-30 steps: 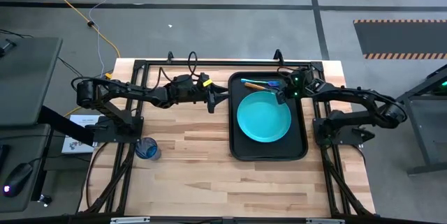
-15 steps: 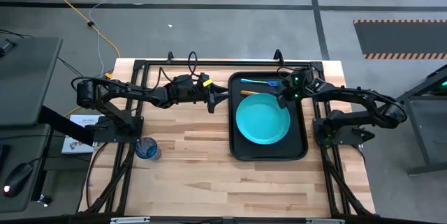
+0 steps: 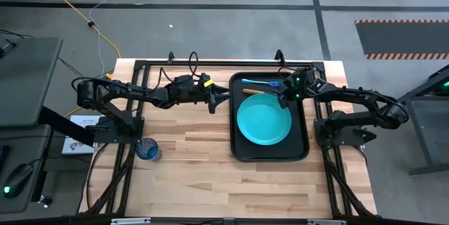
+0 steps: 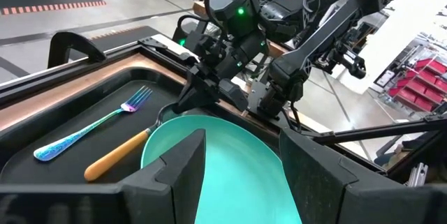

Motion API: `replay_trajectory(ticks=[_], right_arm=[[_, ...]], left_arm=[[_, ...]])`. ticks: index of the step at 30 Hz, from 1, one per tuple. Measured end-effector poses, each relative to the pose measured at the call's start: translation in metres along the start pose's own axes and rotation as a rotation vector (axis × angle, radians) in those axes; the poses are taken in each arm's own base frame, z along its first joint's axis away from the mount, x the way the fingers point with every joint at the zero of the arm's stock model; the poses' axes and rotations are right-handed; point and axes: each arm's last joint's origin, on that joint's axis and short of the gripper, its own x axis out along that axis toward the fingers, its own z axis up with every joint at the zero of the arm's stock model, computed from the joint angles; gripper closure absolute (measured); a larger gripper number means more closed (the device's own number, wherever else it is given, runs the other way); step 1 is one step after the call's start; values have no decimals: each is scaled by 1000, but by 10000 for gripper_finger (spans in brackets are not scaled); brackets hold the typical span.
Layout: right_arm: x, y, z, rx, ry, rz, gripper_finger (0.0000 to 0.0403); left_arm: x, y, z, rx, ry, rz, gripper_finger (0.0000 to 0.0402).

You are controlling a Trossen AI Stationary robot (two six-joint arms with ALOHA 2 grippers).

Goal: Pick and place plate/cup/fork/spoon on tray
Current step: Put the yellow spoon on the black serving tray to the left side of the blue plate, then put the blue cup on the black serving tray to the top left of the yellow spoon

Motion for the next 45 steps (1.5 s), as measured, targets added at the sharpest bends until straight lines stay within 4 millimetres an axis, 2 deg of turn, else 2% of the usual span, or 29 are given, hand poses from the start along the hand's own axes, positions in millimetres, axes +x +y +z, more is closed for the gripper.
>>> replay_trajectory(ticks=[7, 17, 24, 28, 35, 45], right_arm=[[0, 0, 1, -2, -12, -8, 392], [0, -2, 3, -6, -36, -72, 287], [-2, -1, 9, -50, -89, -76, 261], [-13, 2, 12, -103, -131, -66, 261], [-44, 10, 13, -143, -223, -29, 261], [-74, 21, 11, -136, -347, 108, 261]], left_arm=[[0, 0, 0, 0, 0, 0, 229], [0, 0, 0, 0, 0, 1, 229], [0, 0, 0, 28, 0, 1, 229], [0, 0, 0, 35, 4, 2, 229], [0, 2, -4, 56, 40, 18, 229], [0, 2, -4, 75, 35, 22, 229]])
